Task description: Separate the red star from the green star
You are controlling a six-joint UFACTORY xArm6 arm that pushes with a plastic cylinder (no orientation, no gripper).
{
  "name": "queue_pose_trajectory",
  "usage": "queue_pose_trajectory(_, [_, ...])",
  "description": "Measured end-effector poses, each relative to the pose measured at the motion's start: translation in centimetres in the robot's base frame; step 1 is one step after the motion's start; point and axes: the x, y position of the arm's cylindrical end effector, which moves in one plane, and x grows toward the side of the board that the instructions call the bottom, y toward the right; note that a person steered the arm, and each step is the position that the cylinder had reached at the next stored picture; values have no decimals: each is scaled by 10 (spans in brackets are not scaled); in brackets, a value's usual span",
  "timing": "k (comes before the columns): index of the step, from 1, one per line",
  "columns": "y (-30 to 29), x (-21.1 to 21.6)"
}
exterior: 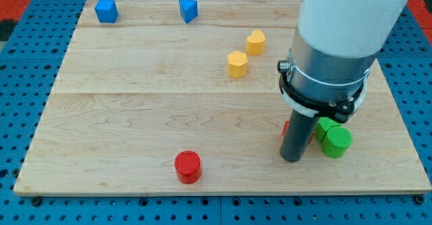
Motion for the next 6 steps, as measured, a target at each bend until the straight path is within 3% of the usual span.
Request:
queue_pose_trajectory(1, [-20,-63])
queue_pose_trajectory(2, [-19,-69])
queue_pose_trajectory(3, [-27,-14])
queue_pose_trajectory(5, [8,-86])
queue_pose_trajectory(6, [66,-98])
